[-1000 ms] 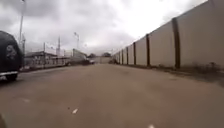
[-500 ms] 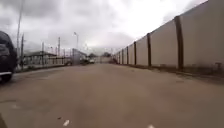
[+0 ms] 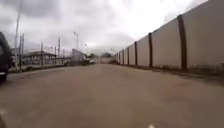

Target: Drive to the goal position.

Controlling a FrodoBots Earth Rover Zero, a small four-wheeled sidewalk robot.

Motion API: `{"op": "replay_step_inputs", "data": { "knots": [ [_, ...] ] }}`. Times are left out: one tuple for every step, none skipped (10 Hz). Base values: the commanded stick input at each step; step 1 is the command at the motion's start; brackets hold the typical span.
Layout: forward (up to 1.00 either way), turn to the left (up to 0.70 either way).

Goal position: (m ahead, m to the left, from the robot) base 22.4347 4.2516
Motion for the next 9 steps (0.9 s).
{"op": "replay_step_inputs", "data": {
  "knots": [
    [0.5, 0.0],
    [0.5, 0.0],
    [0.5, 0.0],
    [0.5, 0.0],
    [0.5, 0.0],
    [0.5, 0.0],
    [0.5, 0.0],
    [0.5, 0.0],
    [0.5, 0.0]
  ]
}}
